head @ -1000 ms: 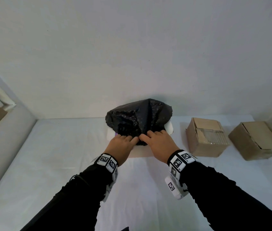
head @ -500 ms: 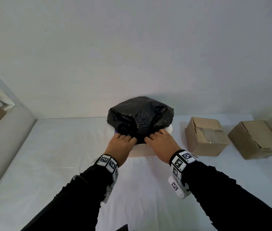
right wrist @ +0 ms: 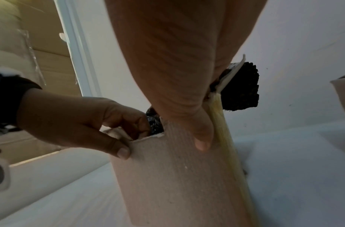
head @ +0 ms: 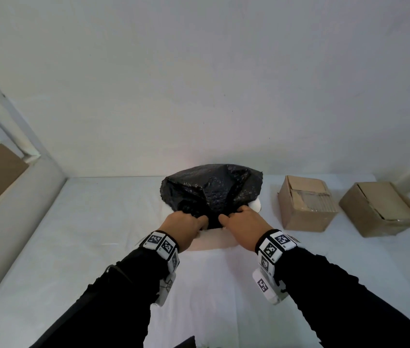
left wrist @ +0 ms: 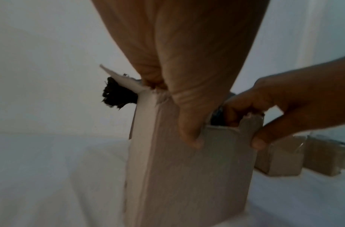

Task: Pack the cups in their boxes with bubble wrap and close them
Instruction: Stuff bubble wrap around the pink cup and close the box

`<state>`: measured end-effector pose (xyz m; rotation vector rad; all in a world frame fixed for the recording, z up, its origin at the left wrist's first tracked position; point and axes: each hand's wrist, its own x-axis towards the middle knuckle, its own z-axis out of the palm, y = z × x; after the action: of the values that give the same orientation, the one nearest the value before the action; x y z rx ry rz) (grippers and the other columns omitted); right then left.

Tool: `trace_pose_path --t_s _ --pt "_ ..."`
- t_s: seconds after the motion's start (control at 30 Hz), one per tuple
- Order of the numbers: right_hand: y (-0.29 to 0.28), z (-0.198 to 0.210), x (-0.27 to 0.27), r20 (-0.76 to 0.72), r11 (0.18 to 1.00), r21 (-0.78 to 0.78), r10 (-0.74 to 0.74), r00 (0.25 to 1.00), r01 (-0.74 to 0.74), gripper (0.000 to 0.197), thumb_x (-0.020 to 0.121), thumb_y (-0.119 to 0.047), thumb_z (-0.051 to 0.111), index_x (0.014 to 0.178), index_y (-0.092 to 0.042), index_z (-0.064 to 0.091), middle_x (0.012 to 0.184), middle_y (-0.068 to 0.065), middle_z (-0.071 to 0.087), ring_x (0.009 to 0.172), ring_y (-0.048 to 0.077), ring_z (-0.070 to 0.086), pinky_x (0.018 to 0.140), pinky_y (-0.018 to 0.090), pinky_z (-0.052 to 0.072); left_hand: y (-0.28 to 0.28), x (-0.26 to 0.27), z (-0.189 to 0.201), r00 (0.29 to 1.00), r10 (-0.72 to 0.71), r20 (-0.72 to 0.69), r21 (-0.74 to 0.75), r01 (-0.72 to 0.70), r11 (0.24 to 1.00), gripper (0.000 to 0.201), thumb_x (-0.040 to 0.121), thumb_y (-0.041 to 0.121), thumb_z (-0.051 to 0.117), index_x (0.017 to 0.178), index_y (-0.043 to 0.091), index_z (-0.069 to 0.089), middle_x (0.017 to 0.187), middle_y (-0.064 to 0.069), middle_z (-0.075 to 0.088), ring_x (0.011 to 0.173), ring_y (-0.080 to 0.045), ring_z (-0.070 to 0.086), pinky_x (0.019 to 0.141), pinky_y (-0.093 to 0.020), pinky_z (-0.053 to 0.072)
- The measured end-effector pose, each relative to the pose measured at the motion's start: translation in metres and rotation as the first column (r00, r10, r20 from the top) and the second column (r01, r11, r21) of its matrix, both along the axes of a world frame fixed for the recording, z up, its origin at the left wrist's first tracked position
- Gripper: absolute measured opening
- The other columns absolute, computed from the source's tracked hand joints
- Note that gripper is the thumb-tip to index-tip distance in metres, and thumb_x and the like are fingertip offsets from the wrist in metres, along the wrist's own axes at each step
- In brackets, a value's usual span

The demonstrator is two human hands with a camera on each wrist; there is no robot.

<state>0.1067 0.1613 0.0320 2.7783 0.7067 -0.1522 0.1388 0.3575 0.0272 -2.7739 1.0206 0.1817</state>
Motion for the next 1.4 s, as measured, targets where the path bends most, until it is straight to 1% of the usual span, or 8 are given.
trace_pose_path --t_s 0.27,0.43,0.53,0.67,0.9,1.03,1.2,1.4 --pt "0.0 0.01 -0.028 -0.182 0.968 0.237 -0.038 0.983 0.081 0.027 0.08 -0.019 0.058 0.107 -0.018 0.057 0.097 0.002 0.066 0.089 0.024 0.061 0.082 0.03 0.041 0.01 -0.024 0.013 0.969 0.066 -0.236 -0.126 -0.098 0.987 0.029 0.087 0.049 0.059 0.106 0.027 0.057 0.098 0.005 0.066 0.092 -0.019 0.062 0.071 -0.03 0.045" --pt "-0.004 0.039 -0.01 -0.049 0.592 0.782 -0.254 0.966 0.195 0.01 0.082 -0.031 0.065 0.086 -0.025 0.057 0.083 -0.009 0.06 0.072 0.01 0.057 0.067 0.034 0.052 0.019 -0.009 0.024 0.942 0.301 0.15 -0.567 -0.167 0.807 0.036 0.085 0.059 0.055 0.079 0.023 0.057 0.081 0.004 0.057 0.079 -0.022 0.056 0.061 -0.032 0.045" --pt "-0.006 0.041 0.015 0.142 0.598 0.746 -0.574 0.806 0.295 0.029 0.088 -0.035 0.06 0.112 -0.021 0.051 0.114 0.005 0.051 0.102 0.026 0.051 0.078 0.036 0.045 0.022 0.004 0.027 0.821 0.569 0.054 -0.651 -0.403 0.643 0.046 0.088 0.055 0.055 0.115 0.018 0.055 0.117 -0.01 0.05 0.103 -0.032 0.05 0.076 -0.041 0.049" --pt "-0.005 0.036 0.038 -0.103 0.516 0.564 -0.731 0.675 0.645 0.057 0.087 -0.053 0.057 0.133 -0.024 0.041 0.133 0.008 0.048 0.123 0.032 0.042 0.097 0.047 0.033 0.022 0.022 0.025 0.713 0.659 -0.24 -0.572 -0.652 0.498 0.057 0.087 0.051 0.061 0.133 0.019 0.05 0.126 -0.011 0.054 0.113 -0.031 0.054 0.091 -0.039 0.045" --pt "-0.005 0.02 0.042 0.331 0.722 0.625 -0.589 0.737 0.296 0.023 0.078 -0.008 0.065 0.091 -0.027 0.066 0.096 -0.003 0.061 0.095 0.027 0.045 0.075 0.036 0.022 0.028 0.022 0.015 0.755 0.654 -0.056 -0.702 -0.496 0.512 0.017 0.086 0.016 0.066 0.103 0.02 0.07 0.107 -0.002 0.058 0.106 -0.023 0.05 0.074 -0.033 0.044" --pt "0.003 0.022 0.041 0.436 0.813 0.58 -0.252 0.864 -0.055 0.027 0.065 0.008 0.061 0.084 -0.011 0.062 0.086 0.008 0.056 0.08 0.031 0.051 0.065 0.038 0.041 0.026 0.025 0.007 0.857 0.511 0.06 -0.743 -0.303 0.597 0.024 0.077 -0.005 0.062 0.083 0.016 0.072 0.09 -0.005 0.062 0.088 -0.029 0.057 0.065 -0.034 0.048" --pt "0.017 0.023 0.035 0.175 0.946 0.316 -0.129 0.976 0.069 0.03 0.086 -0.004 0.051 0.116 -0.01 0.052 0.112 0.011 0.054 0.087 0.032 0.061 0.059 0.035 0.04 0.012 0.024 0.013 0.958 0.245 0.152 -0.736 -0.056 0.675 0.021 0.074 -0.006 0.063 0.088 0.011 0.066 0.108 -0.006 0.06 0.079 -0.024 0.063 0.063 -0.037 0.056" --pt "0.016 0.022 0.039 -0.058 0.958 0.194 -0.202 0.978 0.209 0.022 0.088 -0.017 0.044 0.106 -0.009 0.054 0.097 0.01 0.066 0.084 0.032 0.063 0.063 0.033 0.04 0.015 0.033 0.013 0.921 0.371 -0.117 -0.696 -0.343 0.631 0.041 0.084 0.011 0.065 0.123 0.016 0.055 0.122 -0.008 0.054 0.085 -0.019 0.062 0.087 -0.037 0.05"
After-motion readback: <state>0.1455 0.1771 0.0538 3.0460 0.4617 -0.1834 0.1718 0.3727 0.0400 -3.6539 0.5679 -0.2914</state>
